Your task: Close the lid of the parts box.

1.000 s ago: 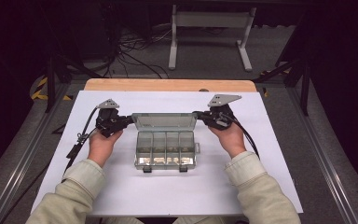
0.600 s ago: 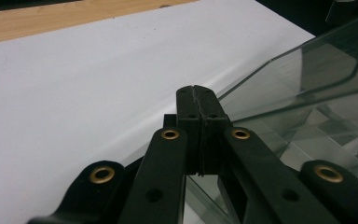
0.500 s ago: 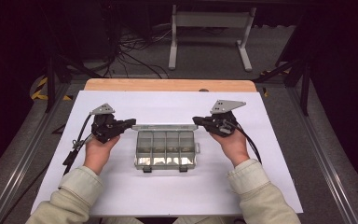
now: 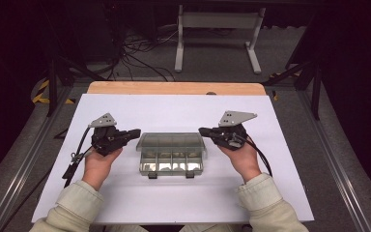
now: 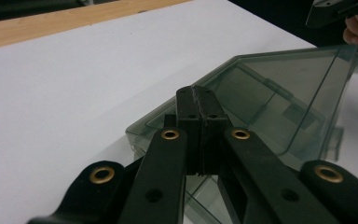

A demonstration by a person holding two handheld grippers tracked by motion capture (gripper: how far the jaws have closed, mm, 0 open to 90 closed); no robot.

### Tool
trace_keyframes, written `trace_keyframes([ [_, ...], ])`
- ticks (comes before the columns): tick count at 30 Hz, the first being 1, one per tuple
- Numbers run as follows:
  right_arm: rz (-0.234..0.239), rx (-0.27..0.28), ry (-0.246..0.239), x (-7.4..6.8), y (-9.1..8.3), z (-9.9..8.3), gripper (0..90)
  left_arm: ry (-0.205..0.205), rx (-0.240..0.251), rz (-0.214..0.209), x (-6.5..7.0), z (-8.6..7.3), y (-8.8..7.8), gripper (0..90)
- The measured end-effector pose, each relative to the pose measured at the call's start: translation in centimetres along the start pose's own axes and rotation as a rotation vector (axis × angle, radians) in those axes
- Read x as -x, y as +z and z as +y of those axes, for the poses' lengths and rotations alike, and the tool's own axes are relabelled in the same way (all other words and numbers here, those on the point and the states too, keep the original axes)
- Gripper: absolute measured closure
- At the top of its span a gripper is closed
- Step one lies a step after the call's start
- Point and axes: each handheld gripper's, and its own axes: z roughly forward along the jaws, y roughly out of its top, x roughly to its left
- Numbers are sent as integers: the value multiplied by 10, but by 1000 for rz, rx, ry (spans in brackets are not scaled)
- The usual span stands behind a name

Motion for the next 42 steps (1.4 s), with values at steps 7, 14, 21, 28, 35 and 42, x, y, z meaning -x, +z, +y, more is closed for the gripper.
trace_keyframes([
  [7, 11, 2, -7, -12, -4, -4, 900, 9, -9, -26, 11, -3, -4, 899],
  [14, 27, -10, -2, -19, -7, -7, 900, 15, -27, -55, 17, -5, -9, 899],
  [21, 36, -22, -1, -23, -10, -11, 900, 27, -43, -70, 22, -7, -13, 899],
  [28, 51, -70, -2, -27, -6, -13, 900, 41, -89, -91, 24, -8, -12, 899],
  [35, 73, -147, 3, -30, -1, -14, 900, 44, -152, -95, 26, -9, -10, 899],
  [42, 90, -211, 4, -32, 5, -15, 900, 40, -204, -101, 25, -10, -6, 899],
])
